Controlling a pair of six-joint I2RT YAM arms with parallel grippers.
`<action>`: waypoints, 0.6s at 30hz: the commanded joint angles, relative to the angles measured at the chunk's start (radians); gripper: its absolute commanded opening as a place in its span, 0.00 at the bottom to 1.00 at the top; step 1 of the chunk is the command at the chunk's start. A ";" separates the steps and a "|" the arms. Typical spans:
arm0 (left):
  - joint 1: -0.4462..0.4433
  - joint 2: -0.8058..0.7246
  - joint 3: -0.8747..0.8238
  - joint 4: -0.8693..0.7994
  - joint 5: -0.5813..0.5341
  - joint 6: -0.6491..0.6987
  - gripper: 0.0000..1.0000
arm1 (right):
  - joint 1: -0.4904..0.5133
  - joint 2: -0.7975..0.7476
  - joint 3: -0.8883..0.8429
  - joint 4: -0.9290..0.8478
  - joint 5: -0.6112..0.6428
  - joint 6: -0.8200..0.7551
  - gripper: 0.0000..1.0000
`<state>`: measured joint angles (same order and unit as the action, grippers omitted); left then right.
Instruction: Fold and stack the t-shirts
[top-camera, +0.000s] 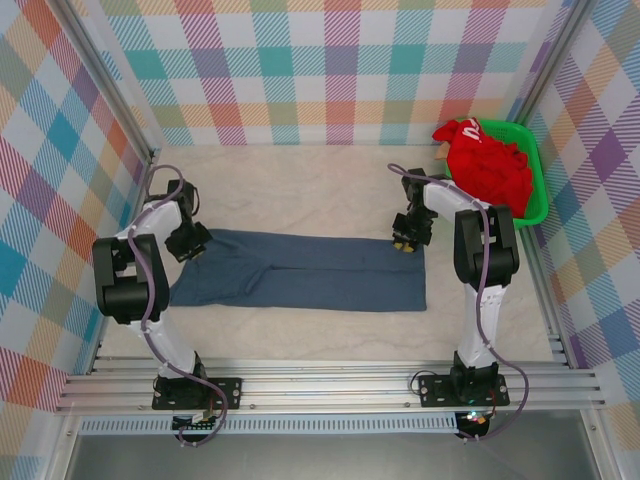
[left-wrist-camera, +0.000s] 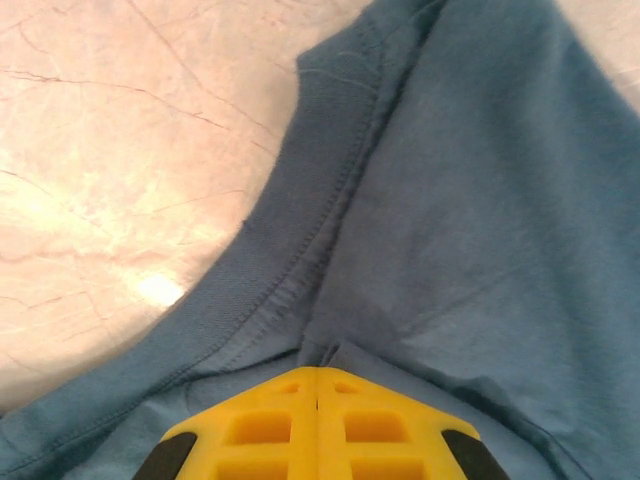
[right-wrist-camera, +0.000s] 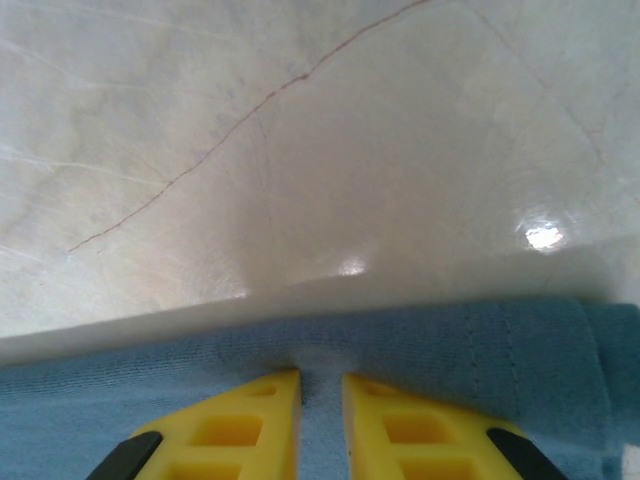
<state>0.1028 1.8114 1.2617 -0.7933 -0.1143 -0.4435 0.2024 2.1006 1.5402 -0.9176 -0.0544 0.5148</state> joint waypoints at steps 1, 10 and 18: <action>-0.044 -0.014 0.048 -0.074 -0.122 0.024 0.32 | -0.003 0.038 0.012 -0.006 0.001 -0.010 0.19; -0.339 -0.219 -0.053 -0.085 0.021 -0.120 0.24 | -0.001 0.037 0.017 -0.009 0.004 -0.003 0.20; -0.396 -0.220 -0.247 0.058 0.167 -0.142 0.22 | -0.001 0.043 0.026 -0.013 -0.001 -0.005 0.20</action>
<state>-0.2985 1.5803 1.0443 -0.7792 -0.0025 -0.5797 0.2024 2.1071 1.5505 -0.9276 -0.0551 0.5148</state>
